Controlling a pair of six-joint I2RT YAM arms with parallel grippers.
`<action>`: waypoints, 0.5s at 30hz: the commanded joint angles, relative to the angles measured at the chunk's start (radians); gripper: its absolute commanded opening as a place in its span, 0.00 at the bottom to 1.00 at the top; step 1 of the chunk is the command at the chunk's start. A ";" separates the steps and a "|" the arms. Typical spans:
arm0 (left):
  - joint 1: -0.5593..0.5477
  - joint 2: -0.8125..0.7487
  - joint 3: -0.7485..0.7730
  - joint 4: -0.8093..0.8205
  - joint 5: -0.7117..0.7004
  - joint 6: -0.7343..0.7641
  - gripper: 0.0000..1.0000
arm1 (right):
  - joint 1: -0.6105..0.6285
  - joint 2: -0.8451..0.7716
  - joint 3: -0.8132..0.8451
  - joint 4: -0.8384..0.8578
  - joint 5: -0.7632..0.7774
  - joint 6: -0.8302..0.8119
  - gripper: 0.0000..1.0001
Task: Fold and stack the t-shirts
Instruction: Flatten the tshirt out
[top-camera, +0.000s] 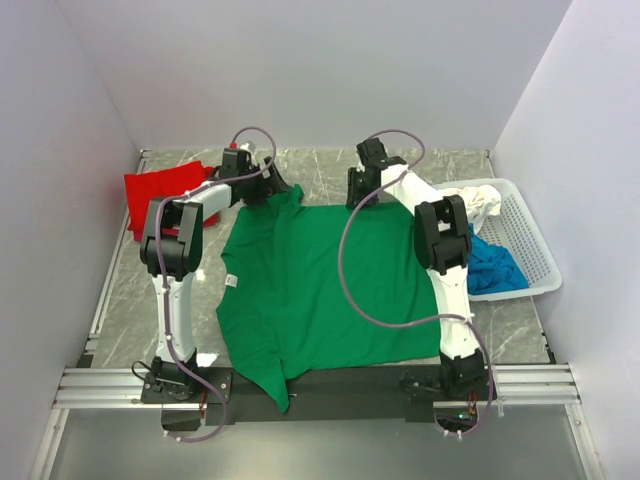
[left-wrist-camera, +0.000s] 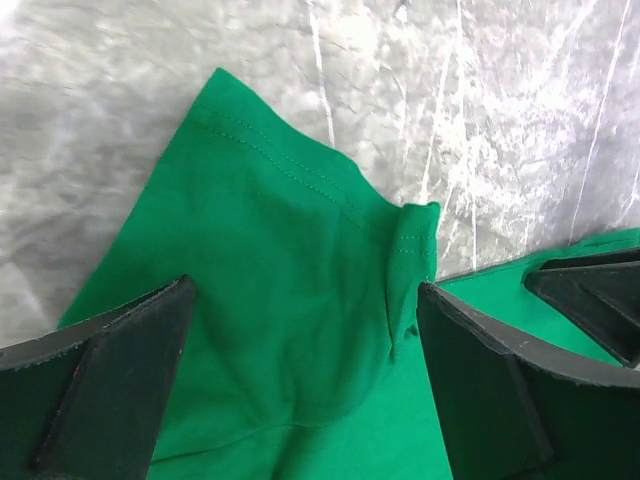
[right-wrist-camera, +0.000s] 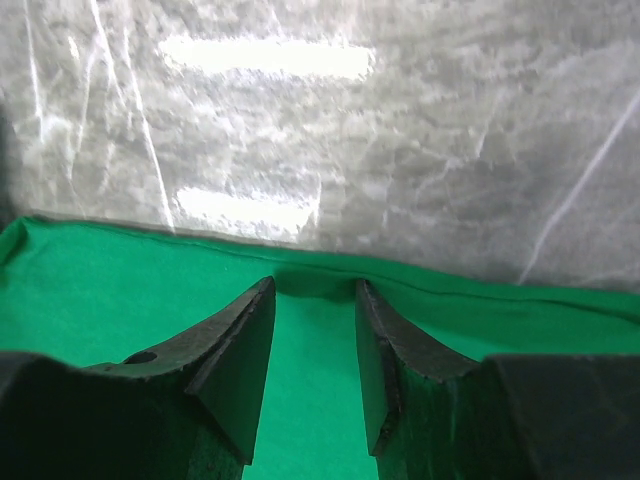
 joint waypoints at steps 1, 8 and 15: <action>0.032 0.030 0.043 -0.010 0.017 -0.014 0.99 | 0.010 0.048 0.081 -0.033 -0.027 0.010 0.45; 0.061 0.051 0.120 -0.072 -0.055 0.018 0.99 | 0.010 0.134 0.215 -0.067 -0.059 0.021 0.45; 0.070 0.051 0.221 -0.090 -0.055 0.038 0.99 | 0.010 0.119 0.260 -0.039 -0.122 0.006 0.47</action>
